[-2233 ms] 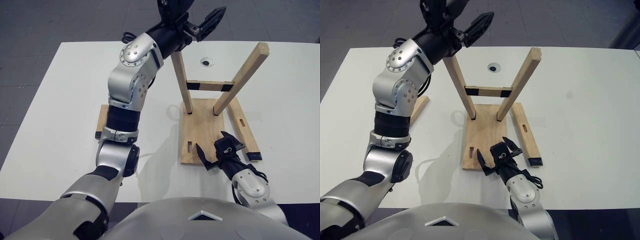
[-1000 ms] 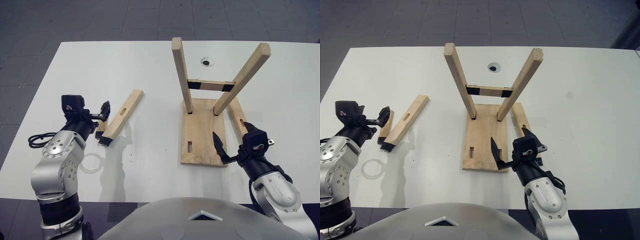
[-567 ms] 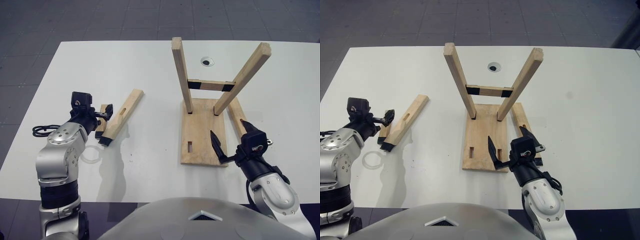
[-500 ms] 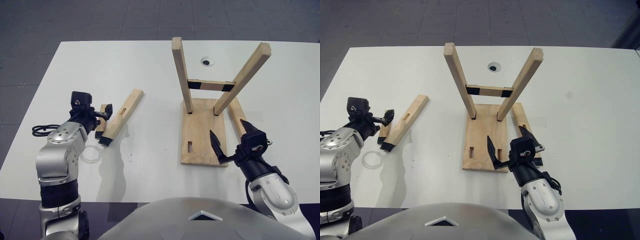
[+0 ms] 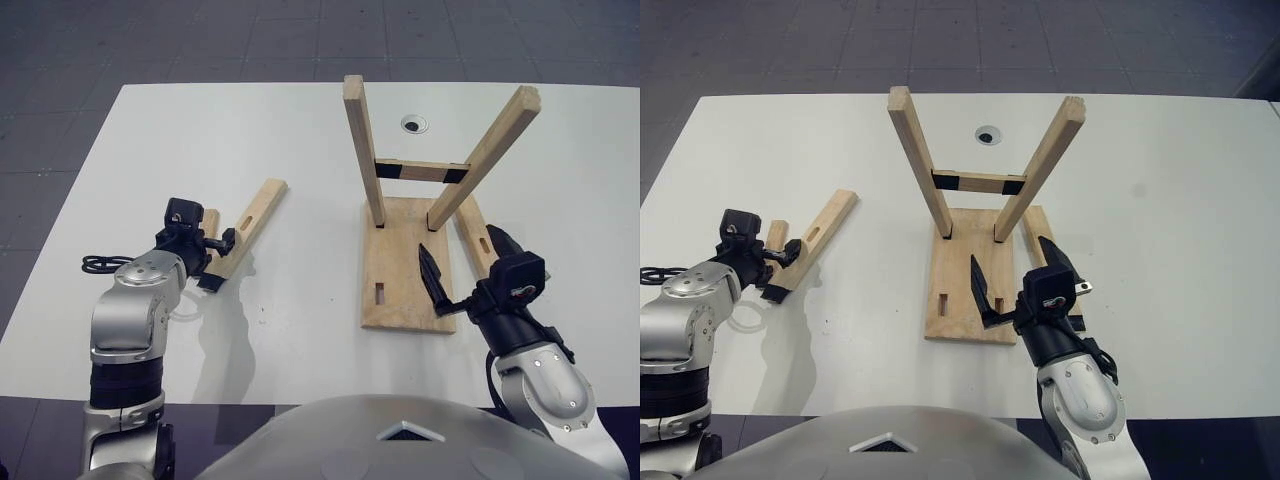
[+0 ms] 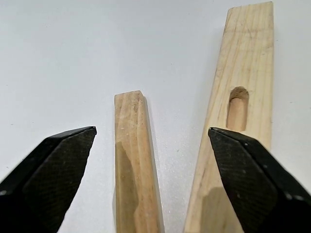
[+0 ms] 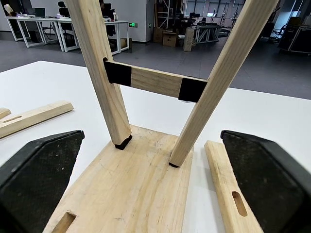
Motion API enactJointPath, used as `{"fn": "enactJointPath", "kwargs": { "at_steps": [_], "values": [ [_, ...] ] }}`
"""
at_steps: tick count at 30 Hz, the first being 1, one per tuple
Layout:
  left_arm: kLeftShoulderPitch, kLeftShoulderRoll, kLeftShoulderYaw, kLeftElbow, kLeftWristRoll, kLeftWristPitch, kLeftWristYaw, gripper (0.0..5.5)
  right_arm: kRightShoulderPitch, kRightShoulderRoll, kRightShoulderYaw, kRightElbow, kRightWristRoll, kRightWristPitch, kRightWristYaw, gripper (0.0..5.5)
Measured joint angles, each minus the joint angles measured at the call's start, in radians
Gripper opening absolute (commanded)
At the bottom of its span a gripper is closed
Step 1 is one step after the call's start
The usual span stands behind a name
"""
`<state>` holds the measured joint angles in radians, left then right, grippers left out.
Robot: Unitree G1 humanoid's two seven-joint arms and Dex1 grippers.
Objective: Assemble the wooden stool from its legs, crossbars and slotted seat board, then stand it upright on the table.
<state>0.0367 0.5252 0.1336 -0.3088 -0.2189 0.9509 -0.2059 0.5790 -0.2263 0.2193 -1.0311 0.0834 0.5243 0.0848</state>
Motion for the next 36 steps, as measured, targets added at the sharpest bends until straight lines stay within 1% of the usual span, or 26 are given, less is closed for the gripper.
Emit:
{"fn": "enactJointPath", "kwargs": {
  "at_steps": [7,16,24,31,36],
  "values": [
    [-0.008,-0.004,0.033,0.022,-0.006,0.006,-0.007,4.31,0.001,-0.016,0.008,0.0,0.015,-0.011,-0.038,5.2],
    [-0.009,-0.045,0.08,-0.099,-0.084,0.141,-0.021,4.31,-0.008,-0.027,0.034,0.0,0.02,0.006,-0.066,5.2],
    [-0.031,-0.045,0.104,-0.111,-0.088,0.147,-0.019,4.31,-0.015,-0.028,0.049,0.0,0.02,0.025,-0.077,5.2],
    [-0.061,-0.026,0.107,-0.023,-0.035,0.072,-0.003,4.31,-0.015,-0.028,0.058,-0.001,0.02,0.025,-0.084,5.2],
    [-0.056,-0.037,0.096,0.03,-0.028,0.081,-0.006,4.31,-0.018,-0.028,0.058,-0.001,0.028,0.025,-0.085,5.2]
  ]
}}
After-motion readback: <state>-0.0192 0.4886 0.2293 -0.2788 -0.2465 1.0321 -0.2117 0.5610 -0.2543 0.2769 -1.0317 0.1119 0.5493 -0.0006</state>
